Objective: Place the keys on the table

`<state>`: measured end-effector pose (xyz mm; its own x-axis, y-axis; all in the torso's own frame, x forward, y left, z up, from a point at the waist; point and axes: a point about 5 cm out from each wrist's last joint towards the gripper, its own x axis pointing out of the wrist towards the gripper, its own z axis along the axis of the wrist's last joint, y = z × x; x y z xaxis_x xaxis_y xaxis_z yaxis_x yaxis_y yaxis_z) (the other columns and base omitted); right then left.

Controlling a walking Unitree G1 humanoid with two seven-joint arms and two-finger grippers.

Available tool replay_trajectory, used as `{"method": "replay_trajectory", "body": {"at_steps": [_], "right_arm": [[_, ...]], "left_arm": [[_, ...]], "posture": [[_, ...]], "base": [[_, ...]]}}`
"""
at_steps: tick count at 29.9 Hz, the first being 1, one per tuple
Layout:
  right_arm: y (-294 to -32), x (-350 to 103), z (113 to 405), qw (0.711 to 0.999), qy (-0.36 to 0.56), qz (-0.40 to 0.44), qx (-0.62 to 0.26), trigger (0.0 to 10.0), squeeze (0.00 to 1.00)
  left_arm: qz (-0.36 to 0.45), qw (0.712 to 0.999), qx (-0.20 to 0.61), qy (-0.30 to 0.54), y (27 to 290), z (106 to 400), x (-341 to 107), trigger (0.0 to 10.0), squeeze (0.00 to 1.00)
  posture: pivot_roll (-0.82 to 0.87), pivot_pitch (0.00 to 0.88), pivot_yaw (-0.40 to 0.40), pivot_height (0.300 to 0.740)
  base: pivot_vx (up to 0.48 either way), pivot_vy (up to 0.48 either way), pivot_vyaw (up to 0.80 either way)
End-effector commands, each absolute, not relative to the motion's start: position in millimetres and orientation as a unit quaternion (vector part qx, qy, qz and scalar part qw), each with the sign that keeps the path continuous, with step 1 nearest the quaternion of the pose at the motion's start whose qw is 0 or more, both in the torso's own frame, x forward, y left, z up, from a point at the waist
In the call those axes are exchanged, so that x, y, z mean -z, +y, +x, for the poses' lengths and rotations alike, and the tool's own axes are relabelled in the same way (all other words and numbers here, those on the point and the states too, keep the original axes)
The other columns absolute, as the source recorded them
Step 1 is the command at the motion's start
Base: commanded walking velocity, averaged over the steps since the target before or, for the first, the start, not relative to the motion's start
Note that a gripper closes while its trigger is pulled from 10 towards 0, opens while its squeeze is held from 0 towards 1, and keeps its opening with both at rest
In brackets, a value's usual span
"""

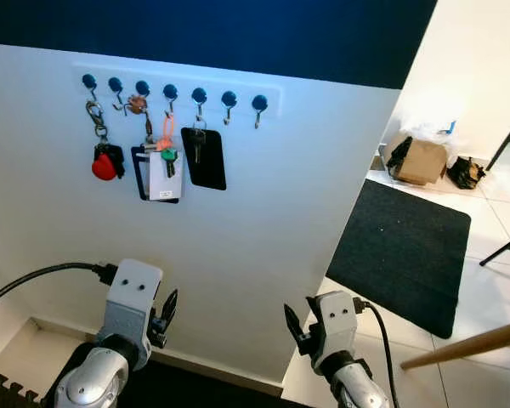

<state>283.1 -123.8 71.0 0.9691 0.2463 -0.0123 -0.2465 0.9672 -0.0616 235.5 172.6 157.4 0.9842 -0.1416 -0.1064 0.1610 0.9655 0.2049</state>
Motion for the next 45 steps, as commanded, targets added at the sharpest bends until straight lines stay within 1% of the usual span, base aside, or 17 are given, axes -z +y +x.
{"method": "replay_trajectory", "body": {"at_steps": [1,15,18,19,22,27,29,32,34,35,38,40,41,42,43,45], "right_arm": [[-124,-61,278,0.992,0.021,-0.033,-0.122,10.0,0.00],[-113,-63,283,0.991,0.017,-0.031,-0.129,10.0,0.00],[-112,-62,283,0.991,0.017,-0.031,-0.127,10.0,0.00],[-111,-61,282,0.991,0.016,-0.034,-0.126,10.0,0.00],[-115,-62,283,0.992,0.014,-0.037,-0.123,10.0,0.00],[-118,-60,284,0.992,0.018,-0.042,-0.121,10.0,0.00],[-116,-58,284,0.991,0.021,-0.043,-0.124,10.0,0.00],[-107,-58,287,0.989,0.024,-0.039,-0.137,10.0,0.00],[-104,-59,288,0.989,0.023,-0.038,-0.141,10.0,0.00],[-97,-61,288,0.988,0.018,-0.034,-0.146,10.0,0.00],[-95,-63,288,0.989,0.015,-0.032,-0.147,10.0,0.00],[-95,-64,286,0.990,0.007,-0.026,-0.137,10.0,0.00],[-97,-63,284,0.991,0.006,-0.026,-0.127,10.0,0.00],[-97,-63,284,0.991,0.006,-0.026,-0.127,10.0,0.00],[-100,-59,280,0.993,0.009,-0.027,-0.114,10.0,0.00],[-100,-57,279,0.993,0.010,-0.027,-0.111,10.0,0.00]], "left_arm": [[0.122,0.988,0.065,0.065,174,235,-146,10.0,0.00],[0.119,0.989,0.047,0.071,176,234,-134,10.0,0.00],[0.120,0.989,0.029,0.078,183,235,-127,10.0,0.00],[0.120,0.990,0.002,0.076,191,236,-124,10.0,0.00],[0.129,0.989,-0.013,0.071,197,238,-123,10.0,0.00],[0.131,0.988,-0.027,0.072,200,240,-120,10.0,0.00],[0.137,0.987,-0.027,0.074,200,240,-118,10.0,0.00],[0.166,0.983,-0.007,0.078,193,244,-115,10.0,0.00],[0.175,0.982,-0.001,0.075,192,245,-115,10.0,0.00],[0.188,0.980,0.021,0.064,188,249,-120,10.0,0.00],[0.192,0.979,0.028,0.060,187,250,-122,10.0,0.00],[0.168,0.984,0.012,0.052,189,255,-133,10.0,0.00],[0.154,0.987,-0.009,0.046,192,258,-139,10.0,0.00],[0.154,0.987,-0.009,0.046,192,258,-139,10.0,0.00],[0.107,0.993,-0.048,0.030,196,261,-150,10.0,0.00],[0.091,0.994,-0.058,0.026,198,261,-152,10.0,0.00]], "posture": [[0.19,0.165,-0.015,0.740],[0.19,0.141,-0.012,0.740],[0.19,0.127,-0.010,0.740],[0.18,0.117,-0.009,0.740],[0.18,0.101,-0.013,0.740],[0.17,0.104,-0.024,0.740],[0.16,0.112,-0.034,0.740],[0.16,0.120,-0.039,0.740],[0.16,0.120,-0.039,0.740],[0.16,0.118,-0.028,0.740],[0.16,0.117,-0.025,0.740],[0.16,0.114,-0.001,0.740],[0.16,0.108,0.011,0.740],[0.16,0.108,0.011,0.740],[0.17,0.106,0.018,0.740],[0.17,0.106,0.018,0.740]], "base": [[0.000,0.000,0.00],[0.000,0.000,0.00],[0.000,0.000,0.00],[0.000,0.000,0.00],[0.000,0.000,0.00],[0.000,0.000,0.00],[0.000,0.000,0.00],[0.000,0.000,0.00],[0.000,0.000,0.00],[0.000,0.000,0.00],[0.000,0.000,0.00],[0.000,0.000,0.00],[0.000,0.000,0.00],[0.000,0.000,0.00],[0.000,0.000,0.00],[0.000,0.000,0.00]]}}
